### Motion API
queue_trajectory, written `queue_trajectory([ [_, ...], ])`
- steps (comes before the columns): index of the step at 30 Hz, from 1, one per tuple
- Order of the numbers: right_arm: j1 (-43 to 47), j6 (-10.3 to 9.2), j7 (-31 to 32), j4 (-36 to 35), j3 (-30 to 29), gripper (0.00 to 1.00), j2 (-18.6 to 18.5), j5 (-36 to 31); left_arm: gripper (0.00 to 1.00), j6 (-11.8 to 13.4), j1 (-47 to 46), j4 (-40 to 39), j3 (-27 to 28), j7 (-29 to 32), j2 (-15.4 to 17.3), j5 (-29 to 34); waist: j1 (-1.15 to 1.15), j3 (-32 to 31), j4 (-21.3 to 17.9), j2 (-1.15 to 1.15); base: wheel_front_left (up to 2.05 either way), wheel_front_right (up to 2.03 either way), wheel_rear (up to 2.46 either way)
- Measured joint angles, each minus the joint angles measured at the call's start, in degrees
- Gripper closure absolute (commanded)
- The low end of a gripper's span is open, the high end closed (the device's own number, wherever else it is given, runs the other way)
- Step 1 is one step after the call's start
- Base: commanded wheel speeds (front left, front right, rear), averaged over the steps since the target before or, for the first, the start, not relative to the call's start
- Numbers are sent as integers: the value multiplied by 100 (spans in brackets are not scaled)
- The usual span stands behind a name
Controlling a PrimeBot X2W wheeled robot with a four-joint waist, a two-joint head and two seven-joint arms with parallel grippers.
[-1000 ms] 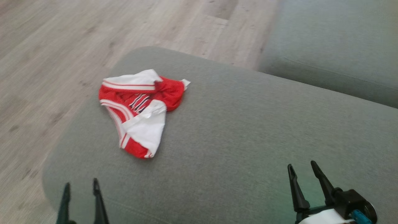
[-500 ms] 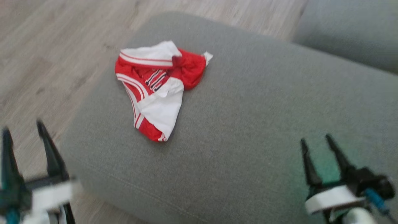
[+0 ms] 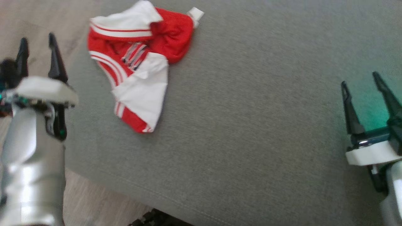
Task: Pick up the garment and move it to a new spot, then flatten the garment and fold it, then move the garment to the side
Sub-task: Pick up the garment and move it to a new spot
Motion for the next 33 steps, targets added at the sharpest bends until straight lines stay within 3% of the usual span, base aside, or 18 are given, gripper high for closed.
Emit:
queue_trajectory([
  [5, -35, 0, -8, -182, -151, 0, -134, -48, 0, -93, -1017, 1475, -235, 832, 56, -405, -1, 351, -405, 0, 0, 0, 0],
  [11, -38, 0, -9, -390, -211, 0, -51, -76, 0, -136, -1174, 2601, -568, 1430, 188, -728, -2, 693, -930, 0, 0, 0, 0],
  [15, -60, 0, -31, -476, -248, 0, 119, -97, 0, -137, -1187, 2743, -791, 1193, 499, -835, -2, 856, -1224, 0, 0, 0, 0],
  [16, -79, 0, -31, -480, -252, 0, 149, -97, 49, -140, -1181, 2786, -857, 1016, 588, -747, -2, 875, -1285, 0, 0, 0, 0],
  [18, -144, 0, -31, -480, -255, 0, 232, -97, 100, -115, -1166, 2842, -909, 546, 708, -656, -2, 878, -1392, 0, 0, 0, 0],
  [22, -155, 0, -31, -447, -220, 0, 380, -97, 100, 93, -1171, 2929, -928, -283, 850, -564, -2, 716, -1519, 0, 0, 0, 0],
  [26, -155, 0, -31, -370, -142, 0, 511, -87, 100, 343, -1249, 2707, -1021, -563, 1143, -302, -3, 508, -1610, 0, 0, 0, 0],
  [29, -153, 0, -31, -324, -57, 0, 734, 2, 100, 435, -1396, 2181, -1115, -617, 1280, -147, -4, 253, -1737, 0, 0, 0, 0],
  [33, -115, 0, -31, -285, 152, 0, 1032, 183, 100, 421, -1455, 880, -1261, -635, 1424, 125, -3, -168, -2147, 0, 0, 0, 0],
])
